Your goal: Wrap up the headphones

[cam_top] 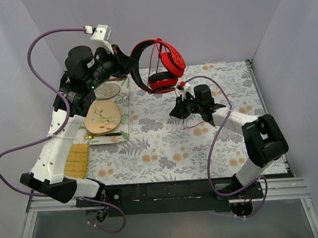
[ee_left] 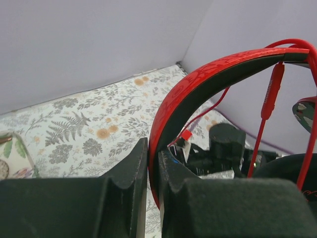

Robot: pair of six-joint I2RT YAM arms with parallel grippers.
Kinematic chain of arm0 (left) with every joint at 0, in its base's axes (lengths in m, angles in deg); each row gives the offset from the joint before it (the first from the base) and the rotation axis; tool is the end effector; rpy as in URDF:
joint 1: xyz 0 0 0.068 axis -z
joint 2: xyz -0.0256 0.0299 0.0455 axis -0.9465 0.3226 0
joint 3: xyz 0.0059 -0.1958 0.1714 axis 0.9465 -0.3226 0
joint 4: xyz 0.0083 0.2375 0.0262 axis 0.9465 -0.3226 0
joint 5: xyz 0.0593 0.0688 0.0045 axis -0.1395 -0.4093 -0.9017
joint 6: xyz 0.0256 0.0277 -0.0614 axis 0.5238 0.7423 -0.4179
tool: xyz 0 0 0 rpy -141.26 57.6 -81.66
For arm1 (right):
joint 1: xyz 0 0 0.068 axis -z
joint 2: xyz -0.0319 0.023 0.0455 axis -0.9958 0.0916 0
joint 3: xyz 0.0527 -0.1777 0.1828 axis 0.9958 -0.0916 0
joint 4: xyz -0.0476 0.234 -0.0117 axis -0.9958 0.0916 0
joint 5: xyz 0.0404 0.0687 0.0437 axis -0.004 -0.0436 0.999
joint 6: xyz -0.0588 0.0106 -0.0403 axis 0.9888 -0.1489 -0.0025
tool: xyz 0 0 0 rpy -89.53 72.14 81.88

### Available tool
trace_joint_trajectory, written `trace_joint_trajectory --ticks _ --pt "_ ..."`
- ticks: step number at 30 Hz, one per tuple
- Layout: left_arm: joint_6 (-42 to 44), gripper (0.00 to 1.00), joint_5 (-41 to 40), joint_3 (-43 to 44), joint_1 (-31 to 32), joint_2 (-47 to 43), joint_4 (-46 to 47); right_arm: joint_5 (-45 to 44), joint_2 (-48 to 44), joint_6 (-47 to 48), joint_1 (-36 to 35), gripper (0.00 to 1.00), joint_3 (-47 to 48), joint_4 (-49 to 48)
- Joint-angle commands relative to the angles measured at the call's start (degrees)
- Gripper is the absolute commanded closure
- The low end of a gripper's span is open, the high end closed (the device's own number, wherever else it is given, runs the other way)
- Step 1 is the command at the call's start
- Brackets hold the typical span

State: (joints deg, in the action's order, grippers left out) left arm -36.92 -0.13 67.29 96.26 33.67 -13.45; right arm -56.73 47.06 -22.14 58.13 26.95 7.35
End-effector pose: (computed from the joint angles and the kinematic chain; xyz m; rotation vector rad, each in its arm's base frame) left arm 0.2367 -0.1276 0.4931 -0.2071 1.8032 -1.1989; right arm 0.3095 0.1884 0.2215 -0.6899 1.9380 0.8912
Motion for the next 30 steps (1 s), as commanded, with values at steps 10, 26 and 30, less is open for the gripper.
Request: trace_joint_trajectory --ticks 10,26,30 --pt "-16.1 1.0 -15.5 2.07 -9.34 2.37 5.32 -8.76 1.32 3.26 -9.59 0.99 0.42 8.34" --pt "-7.59 1.0 -34.13 -0.21 -18.49 12.57 18.93 -24.15 -1.23 10.48 -31.13 0.99 10.1 30.15" --pt "0.4 1.0 -35.64 -4.6 -18.4 13.62 25.26 -26.96 -2.02 10.65 -33.24 0.99 13.44 34.72"
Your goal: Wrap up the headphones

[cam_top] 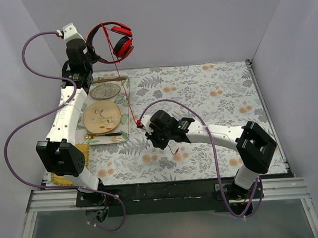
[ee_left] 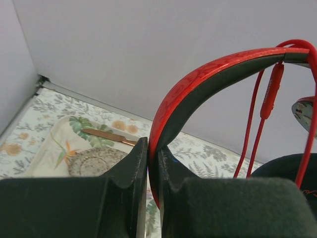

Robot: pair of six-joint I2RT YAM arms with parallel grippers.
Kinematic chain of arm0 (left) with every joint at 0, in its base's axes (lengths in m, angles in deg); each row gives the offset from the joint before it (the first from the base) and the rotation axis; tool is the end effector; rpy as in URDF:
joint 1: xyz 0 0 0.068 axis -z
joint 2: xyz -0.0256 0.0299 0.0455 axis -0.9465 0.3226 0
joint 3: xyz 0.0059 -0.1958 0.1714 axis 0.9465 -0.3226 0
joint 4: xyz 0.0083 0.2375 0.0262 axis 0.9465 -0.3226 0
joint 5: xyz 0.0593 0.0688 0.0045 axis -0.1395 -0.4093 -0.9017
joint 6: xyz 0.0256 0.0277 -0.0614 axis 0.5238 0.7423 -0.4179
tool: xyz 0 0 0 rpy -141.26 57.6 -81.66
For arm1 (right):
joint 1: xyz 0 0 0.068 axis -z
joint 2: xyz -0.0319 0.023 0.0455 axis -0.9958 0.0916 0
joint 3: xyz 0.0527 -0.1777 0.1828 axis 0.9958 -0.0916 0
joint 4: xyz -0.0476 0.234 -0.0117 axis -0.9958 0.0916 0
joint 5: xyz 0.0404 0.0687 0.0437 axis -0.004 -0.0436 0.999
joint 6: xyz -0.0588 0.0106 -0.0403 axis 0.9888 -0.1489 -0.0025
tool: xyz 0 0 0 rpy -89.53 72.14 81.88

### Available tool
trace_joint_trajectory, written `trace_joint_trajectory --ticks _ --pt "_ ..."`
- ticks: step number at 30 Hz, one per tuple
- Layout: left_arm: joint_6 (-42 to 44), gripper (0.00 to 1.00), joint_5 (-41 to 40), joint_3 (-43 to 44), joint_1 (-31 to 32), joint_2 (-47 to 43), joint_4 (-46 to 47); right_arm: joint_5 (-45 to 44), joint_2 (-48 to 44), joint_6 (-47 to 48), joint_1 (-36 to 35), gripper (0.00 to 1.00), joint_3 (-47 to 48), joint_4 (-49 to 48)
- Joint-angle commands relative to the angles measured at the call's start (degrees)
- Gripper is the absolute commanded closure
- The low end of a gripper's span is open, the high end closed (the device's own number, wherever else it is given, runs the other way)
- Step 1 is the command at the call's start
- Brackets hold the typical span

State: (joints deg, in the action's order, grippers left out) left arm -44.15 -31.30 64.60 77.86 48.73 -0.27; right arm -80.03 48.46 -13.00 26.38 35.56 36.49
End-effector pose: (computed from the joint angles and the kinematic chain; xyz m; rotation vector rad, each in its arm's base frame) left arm 0.3682 -0.0262 0.4290 -0.9662 1.4890 -0.5851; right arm 0.1797 0.3050 0.2039 -1.2955 2.0996 0.5842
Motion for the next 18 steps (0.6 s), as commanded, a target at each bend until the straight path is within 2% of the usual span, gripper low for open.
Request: trace_joint_trajectory --ticks 1,5,10,18 --pt "9.22 1.0 -4.38 -4.19 0.0 -1.44 14.35 -3.84 -3.77 1.34 -1.48 0.99 5.79 6.37" --pt "18.96 1.0 -4.99 -10.62 0.0 -1.96 21.22 -5.68 -6.92 1.25 -1.57 0.99 8.43 9.8" --pt "24.18 1.0 -6.76 -16.69 0.0 -2.75 27.91 -9.03 -10.09 1.69 -1.57 0.99 10.11 11.3" --pt "20.66 1.0 -5.44 -7.14 -0.79 0.22 22.65 -6.66 -8.52 0.47 -1.66 0.99 6.51 11.39"
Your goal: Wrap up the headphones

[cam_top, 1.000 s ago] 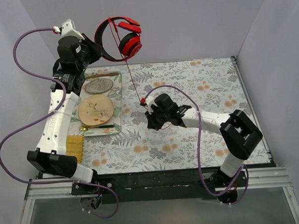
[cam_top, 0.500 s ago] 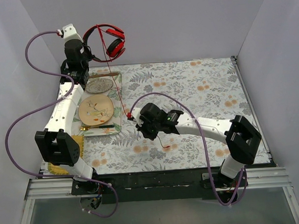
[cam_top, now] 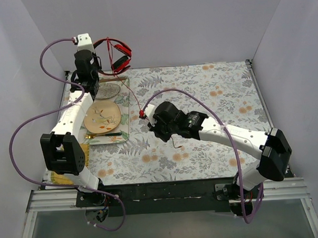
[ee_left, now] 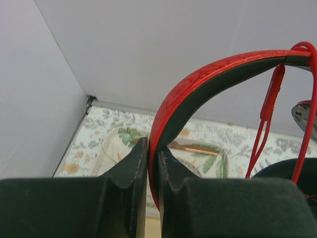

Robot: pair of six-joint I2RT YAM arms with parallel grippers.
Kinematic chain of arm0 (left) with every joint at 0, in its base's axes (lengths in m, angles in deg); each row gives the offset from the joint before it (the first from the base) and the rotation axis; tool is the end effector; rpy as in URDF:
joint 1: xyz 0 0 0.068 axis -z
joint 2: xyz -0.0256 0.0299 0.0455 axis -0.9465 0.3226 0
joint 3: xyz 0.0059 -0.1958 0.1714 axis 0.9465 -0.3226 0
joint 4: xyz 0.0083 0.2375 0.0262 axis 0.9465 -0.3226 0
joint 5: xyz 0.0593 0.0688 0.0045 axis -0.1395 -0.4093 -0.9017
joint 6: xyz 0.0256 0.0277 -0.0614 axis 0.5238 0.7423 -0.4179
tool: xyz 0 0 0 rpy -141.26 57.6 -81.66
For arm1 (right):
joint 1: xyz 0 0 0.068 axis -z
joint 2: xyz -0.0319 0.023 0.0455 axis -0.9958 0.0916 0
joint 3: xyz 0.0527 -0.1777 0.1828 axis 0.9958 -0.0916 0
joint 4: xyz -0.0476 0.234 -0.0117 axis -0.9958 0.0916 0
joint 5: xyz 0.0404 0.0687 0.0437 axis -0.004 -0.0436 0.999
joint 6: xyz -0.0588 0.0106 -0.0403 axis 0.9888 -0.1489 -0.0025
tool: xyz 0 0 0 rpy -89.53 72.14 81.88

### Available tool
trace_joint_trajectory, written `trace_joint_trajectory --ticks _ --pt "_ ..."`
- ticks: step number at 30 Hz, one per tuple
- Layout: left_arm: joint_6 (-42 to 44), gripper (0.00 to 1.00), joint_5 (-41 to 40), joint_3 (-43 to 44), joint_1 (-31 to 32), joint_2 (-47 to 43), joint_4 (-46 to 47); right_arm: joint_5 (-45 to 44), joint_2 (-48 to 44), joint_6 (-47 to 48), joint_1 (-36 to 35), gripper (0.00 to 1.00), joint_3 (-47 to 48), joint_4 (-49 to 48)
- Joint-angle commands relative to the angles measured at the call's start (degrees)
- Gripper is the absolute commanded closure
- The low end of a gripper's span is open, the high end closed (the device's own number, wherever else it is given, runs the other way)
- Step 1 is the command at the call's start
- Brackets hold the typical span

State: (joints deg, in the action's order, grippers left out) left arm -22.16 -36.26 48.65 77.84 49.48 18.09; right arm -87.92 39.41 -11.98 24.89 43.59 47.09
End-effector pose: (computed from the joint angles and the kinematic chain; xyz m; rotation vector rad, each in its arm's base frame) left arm 0.3871 -0.0233 0.3684 -0.7063 1.5602 -0.2438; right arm 0.1686 0.2879 0.2825 -1.2086 1.9855 0.4861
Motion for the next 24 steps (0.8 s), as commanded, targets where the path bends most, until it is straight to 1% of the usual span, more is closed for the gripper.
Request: trace_joint_trajectory --ticks 1,3,7,8,10,11,12,14,19,21,24 --pt "-2.54 1.0 -0.21 10.15 -0.94 0.1 2.63 3.15 0.45 -0.91 -0.26 0.99 -2.04 -0.26" --pt "-3.78 1.0 0.84 13.66 -1.29 1.07 -0.36 4.83 0.36 -1.44 -0.78 0.99 -3.01 -1.14" --pt "-7.82 1.0 2.95 17.71 -1.73 3.61 -5.38 6.24 1.49 -2.58 -2.1 0.99 -3.71 -2.72" --pt "-10.61 1.0 3.56 18.59 -2.17 4.14 -6.52 6.94 1.93 -2.76 -3.06 0.99 -3.89 -3.77" --pt "-14.05 1.0 6.98 21.83 -3.31 5.81 -11.0 7.91 3.95 -2.94 -4.21 0.99 -3.63 -4.31" --pt "-17.29 1.0 10.65 22.81 -3.75 6.08 -12.41 7.74 4.74 -2.94 -5.17 0.99 -3.45 -4.48" --pt "-19.24 1.0 12.08 23.34 -4.1 6.34 -14.42 7.74 5.62 -2.94 -5.53 0.99 -3.19 -4.4" --pt "-23.36 1.0 15.59 23.87 -5.07 6.26 -15.58 7.91 7.56 -2.94 -6.23 0.99 -2.66 -4.48" --pt "-28.3 1.0 24.74 23.7 -5.69 5.64 -18.74 7.92 10.02 -2.94 -6.59 0.99 -1.96 -5.27" --pt "-29.18 1.0 25.97 22.91 -5.78 4.68 -18.57 7.04 10.46 -2.76 -6.59 0.99 -1.43 -5.02" --pt "-28.93 1.0 25.81 22.56 -5.78 4.41 -18.66 7.47 11.08 -2.59 -6.59 0.99 -1.08 -4.75"
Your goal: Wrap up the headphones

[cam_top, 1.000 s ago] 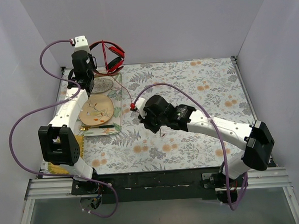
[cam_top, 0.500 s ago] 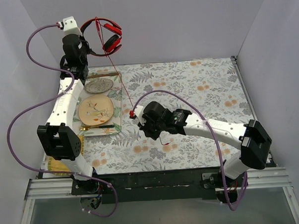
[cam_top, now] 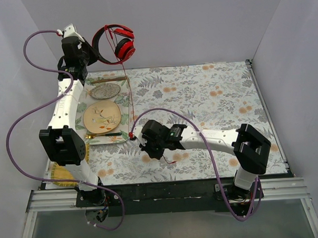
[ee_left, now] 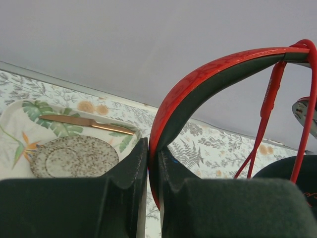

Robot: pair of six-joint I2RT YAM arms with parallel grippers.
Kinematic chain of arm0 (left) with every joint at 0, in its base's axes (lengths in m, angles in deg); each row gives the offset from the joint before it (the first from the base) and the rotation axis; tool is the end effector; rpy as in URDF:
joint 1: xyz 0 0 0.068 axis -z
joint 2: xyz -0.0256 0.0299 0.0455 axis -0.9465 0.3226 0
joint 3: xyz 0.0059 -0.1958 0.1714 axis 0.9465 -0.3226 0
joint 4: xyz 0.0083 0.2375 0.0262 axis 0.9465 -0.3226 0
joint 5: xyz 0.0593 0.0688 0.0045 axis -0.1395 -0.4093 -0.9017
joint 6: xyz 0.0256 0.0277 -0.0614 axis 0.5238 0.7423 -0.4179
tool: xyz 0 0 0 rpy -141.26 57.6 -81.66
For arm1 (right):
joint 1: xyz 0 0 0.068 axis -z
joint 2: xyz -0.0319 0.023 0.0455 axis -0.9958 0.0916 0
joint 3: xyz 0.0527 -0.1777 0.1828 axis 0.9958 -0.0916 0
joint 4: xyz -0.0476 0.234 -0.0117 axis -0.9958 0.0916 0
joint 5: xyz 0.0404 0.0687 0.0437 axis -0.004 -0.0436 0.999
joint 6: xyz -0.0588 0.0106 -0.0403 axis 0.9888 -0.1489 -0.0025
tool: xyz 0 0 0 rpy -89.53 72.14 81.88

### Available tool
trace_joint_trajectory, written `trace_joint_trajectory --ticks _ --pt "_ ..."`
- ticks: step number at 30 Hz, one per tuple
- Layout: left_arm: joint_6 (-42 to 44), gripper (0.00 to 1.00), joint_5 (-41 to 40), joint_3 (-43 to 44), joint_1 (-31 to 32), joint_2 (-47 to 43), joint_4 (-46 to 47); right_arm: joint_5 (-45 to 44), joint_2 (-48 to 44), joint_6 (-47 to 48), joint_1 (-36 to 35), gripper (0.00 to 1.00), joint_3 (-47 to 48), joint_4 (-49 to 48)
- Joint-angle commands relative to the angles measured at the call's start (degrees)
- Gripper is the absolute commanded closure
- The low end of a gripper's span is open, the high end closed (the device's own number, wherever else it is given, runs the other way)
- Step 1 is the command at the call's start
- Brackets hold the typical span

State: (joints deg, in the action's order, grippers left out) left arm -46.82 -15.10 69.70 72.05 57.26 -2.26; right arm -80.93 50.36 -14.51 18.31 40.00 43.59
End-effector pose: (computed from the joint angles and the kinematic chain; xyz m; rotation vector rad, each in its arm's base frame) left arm 0.4103 -0.0060 0.3995 -0.9657 1.6461 -0.7483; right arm 0.1371 0.3295 0.2058 -1.4583 2.1103 0.5943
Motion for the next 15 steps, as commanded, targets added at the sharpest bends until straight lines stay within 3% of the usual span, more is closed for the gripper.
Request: trace_joint_trajectory --ticks 1,10,12,13,15 --pt "-3.57 1.0 3.6 1.42 0.02 -3.37 1.69 0.57 0.04 -0.14 -0.1 0.99 2.51 -1.16" --pt "2.56 1.0 -1.13 -4.28 1.06 -3.8 5.46 -1.01 -1.45 -0.05 -2.81 0.99 6.7 2.87" --pt "12.57 1.0 -9.74 -8.4 2.99 -4.6 11.51 -3.29 -1.97 0.65 -4.05 0.99 9.26 6.47" --pt "16.17 1.0 -12.55 -14.43 4.66 -5.73 14.58 -4.26 -2.33 1.17 -5.19 0.99 11.88 7.79" --pt "28.39 1.0 -19.04 -20.78 6.16 -7.05 25.73 -5.41 -3.99 1.53 -5.72 0.99 14.01 10.96"
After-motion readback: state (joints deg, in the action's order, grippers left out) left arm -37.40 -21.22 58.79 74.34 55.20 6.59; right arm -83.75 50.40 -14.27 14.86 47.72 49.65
